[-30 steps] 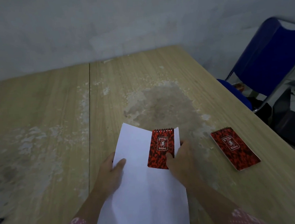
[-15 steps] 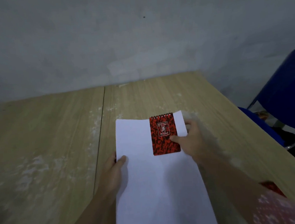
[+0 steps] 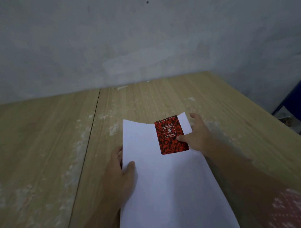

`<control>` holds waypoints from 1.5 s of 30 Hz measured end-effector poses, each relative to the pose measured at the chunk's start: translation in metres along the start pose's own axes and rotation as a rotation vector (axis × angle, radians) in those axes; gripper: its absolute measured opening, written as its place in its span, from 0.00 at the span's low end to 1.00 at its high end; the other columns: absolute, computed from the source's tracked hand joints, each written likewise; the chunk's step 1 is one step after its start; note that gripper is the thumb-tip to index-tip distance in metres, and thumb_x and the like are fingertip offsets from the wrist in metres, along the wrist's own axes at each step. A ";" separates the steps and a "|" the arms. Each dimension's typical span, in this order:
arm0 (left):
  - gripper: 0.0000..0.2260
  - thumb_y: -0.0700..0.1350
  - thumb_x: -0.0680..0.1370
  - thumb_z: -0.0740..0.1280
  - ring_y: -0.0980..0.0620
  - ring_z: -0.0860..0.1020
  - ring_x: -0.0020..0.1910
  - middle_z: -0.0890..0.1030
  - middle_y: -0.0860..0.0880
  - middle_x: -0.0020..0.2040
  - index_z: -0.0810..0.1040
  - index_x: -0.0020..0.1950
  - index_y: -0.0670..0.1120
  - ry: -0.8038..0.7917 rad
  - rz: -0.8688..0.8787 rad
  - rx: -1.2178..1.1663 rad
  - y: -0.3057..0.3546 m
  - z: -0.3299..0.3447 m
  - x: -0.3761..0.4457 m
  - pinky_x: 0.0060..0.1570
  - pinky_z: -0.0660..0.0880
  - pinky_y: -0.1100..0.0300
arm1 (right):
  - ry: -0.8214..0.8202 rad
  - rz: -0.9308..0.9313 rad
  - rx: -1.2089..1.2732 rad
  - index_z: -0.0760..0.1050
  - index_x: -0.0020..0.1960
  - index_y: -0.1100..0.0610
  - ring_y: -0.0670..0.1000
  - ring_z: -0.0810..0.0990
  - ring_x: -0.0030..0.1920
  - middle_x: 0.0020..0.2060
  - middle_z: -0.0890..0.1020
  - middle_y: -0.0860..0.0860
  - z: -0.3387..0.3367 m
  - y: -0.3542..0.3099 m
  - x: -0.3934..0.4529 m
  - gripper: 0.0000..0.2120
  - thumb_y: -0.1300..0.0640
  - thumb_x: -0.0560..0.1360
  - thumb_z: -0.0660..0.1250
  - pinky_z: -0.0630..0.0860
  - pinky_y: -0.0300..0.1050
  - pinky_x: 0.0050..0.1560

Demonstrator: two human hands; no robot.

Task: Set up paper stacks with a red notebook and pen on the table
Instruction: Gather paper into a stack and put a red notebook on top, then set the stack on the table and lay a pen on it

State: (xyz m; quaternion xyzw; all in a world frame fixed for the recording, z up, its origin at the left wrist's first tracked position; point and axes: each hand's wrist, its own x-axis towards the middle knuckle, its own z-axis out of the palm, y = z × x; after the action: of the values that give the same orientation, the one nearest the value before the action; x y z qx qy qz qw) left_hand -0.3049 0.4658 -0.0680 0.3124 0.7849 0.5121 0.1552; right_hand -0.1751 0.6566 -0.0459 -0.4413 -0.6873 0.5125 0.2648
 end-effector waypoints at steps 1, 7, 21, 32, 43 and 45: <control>0.20 0.39 0.73 0.64 0.50 0.78 0.52 0.79 0.50 0.55 0.67 0.64 0.47 0.013 0.000 0.013 -0.001 0.001 -0.001 0.54 0.75 0.50 | 0.009 -0.002 -0.020 0.52 0.71 0.55 0.53 0.75 0.46 0.50 0.75 0.55 0.001 0.002 0.001 0.41 0.68 0.66 0.72 0.73 0.45 0.36; 0.25 0.40 0.74 0.65 0.53 0.72 0.51 0.73 0.53 0.53 0.61 0.69 0.45 0.052 -0.002 0.075 0.007 0.001 -0.007 0.51 0.66 0.59 | 0.081 -0.055 -0.143 0.51 0.72 0.56 0.54 0.75 0.44 0.47 0.76 0.56 0.009 0.003 -0.002 0.40 0.66 0.68 0.69 0.71 0.45 0.40; 0.35 0.40 0.74 0.66 0.44 0.66 0.68 0.60 0.44 0.74 0.48 0.74 0.43 -0.360 -0.149 0.215 0.065 -0.053 -0.042 0.64 0.68 0.52 | -0.074 -0.088 -0.267 0.56 0.72 0.59 0.56 0.66 0.69 0.70 0.67 0.56 -0.041 -0.054 -0.070 0.36 0.55 0.70 0.71 0.65 0.50 0.66; 0.31 0.43 0.75 0.65 0.51 0.70 0.58 0.65 0.48 0.71 0.54 0.74 0.46 -0.288 0.016 0.249 0.172 -0.131 -0.152 0.51 0.70 0.58 | -0.221 -0.307 -0.430 0.69 0.62 0.58 0.56 0.74 0.59 0.60 0.76 0.56 -0.064 -0.145 -0.213 0.23 0.57 0.69 0.70 0.70 0.47 0.58; 0.24 0.43 0.76 0.65 0.50 0.71 0.61 0.68 0.45 0.69 0.62 0.70 0.44 -0.112 -0.019 0.247 0.160 -0.263 -0.276 0.53 0.69 0.59 | -0.487 -0.598 -0.500 0.67 0.66 0.59 0.56 0.69 0.67 0.66 0.72 0.57 0.026 -0.202 -0.343 0.23 0.58 0.72 0.67 0.65 0.51 0.68; 0.23 0.43 0.76 0.64 0.49 0.71 0.63 0.69 0.46 0.68 0.63 0.70 0.44 -0.084 -0.051 0.246 0.144 -0.292 -0.290 0.53 0.69 0.58 | -0.517 -0.630 -0.492 0.68 0.65 0.59 0.56 0.69 0.66 0.65 0.73 0.57 0.053 -0.208 -0.363 0.22 0.58 0.72 0.67 0.65 0.50 0.67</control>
State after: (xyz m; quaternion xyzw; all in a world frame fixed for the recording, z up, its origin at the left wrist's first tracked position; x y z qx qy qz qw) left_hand -0.2027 0.1111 0.1642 0.3300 0.8423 0.3944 0.1614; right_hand -0.1179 0.2952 0.1637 -0.1191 -0.9320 0.3225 0.1153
